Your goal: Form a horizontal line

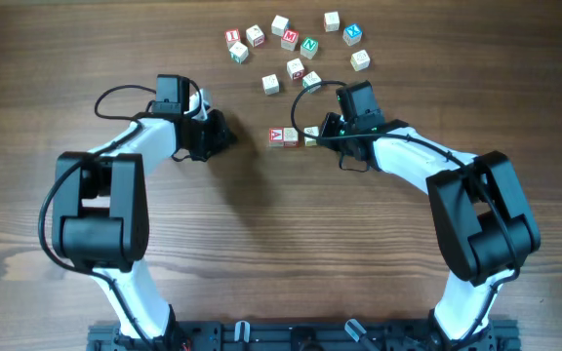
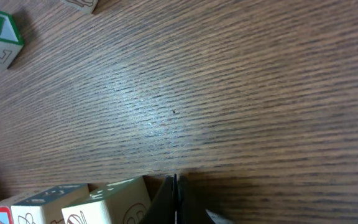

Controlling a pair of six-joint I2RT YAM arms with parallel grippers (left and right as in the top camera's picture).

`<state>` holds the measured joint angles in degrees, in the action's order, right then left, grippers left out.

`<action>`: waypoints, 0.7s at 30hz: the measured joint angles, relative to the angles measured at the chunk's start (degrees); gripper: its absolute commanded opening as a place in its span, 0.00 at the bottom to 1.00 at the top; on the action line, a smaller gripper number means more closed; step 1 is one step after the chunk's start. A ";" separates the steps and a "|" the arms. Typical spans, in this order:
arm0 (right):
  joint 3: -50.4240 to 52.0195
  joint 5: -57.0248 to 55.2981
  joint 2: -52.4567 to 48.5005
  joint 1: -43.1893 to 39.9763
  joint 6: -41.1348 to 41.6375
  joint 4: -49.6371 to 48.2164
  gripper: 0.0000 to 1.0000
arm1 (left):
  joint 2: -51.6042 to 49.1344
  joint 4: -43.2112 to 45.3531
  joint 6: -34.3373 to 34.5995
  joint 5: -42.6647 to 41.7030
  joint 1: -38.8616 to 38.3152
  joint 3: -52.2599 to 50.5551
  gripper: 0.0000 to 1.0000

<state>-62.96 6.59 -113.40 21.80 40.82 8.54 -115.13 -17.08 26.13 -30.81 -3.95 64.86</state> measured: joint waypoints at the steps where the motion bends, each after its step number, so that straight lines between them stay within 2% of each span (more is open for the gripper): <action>1: 0.00 0.02 0.00 0.00 0.33 0.00 0.04 | -0.17 0.70 -0.17 -0.39 -0.02 0.00 0.04; 5: 0.00 0.00 0.00 0.00 1.64 0.04 0.04 | -0.87 4.07 -0.48 -0.79 -0.52 0.00 0.04; 21: -0.07 -1.22 0.11 0.68 2.05 0.46 0.04 | -1.14 5.79 -0.59 -0.79 -5.16 0.00 0.04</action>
<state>-63.02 5.37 -113.30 22.48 42.87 8.99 -116.27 -11.29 25.54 -31.59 -9.10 64.86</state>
